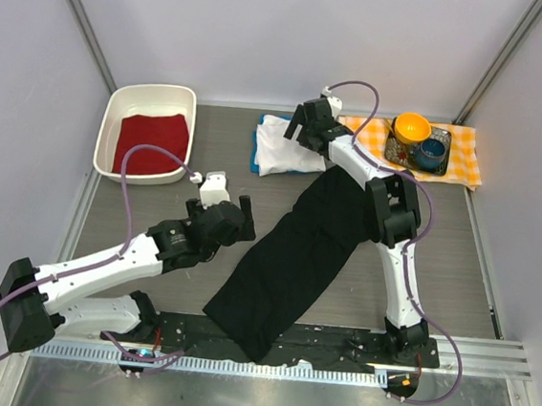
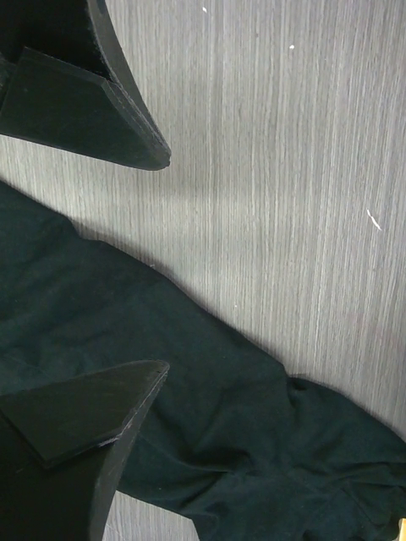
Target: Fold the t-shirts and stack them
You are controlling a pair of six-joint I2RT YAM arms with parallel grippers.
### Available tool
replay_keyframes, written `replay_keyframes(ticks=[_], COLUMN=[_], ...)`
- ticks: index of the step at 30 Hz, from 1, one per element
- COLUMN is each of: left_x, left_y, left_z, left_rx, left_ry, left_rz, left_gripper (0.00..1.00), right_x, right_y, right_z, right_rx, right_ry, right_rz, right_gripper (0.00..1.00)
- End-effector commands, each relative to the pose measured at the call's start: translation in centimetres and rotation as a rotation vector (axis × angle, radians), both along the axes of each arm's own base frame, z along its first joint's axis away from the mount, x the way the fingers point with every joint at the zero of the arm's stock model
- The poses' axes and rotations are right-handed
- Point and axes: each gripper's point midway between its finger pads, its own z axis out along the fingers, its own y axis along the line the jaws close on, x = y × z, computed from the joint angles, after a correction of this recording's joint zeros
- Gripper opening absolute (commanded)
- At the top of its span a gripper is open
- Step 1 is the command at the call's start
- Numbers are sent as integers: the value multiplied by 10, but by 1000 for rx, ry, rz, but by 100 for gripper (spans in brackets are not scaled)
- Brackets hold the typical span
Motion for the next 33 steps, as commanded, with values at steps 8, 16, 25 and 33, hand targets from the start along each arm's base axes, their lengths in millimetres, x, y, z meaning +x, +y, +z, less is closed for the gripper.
replay_keyframes(ticks=[8, 16, 25, 33], left_x=[14, 13, 15, 16], left_y=[5, 27, 35, 34], left_z=[-1, -8, -12, -12], left_rx=[-49, -46, -44, -52], left_ry=[-10, 3, 17, 19], left_rz=[4, 45, 60, 59], left_gripper=[100, 100, 100, 100], right_x=[-27, -30, -30, -23], right_y=[67, 135, 242, 220], right_z=[-55, -91, -63, 79], right_rx=[18, 144, 521, 428], right_ry=[142, 180, 52, -302], right_rz=[106, 159, 416, 486], right_gripper=[100, 100, 100, 100])
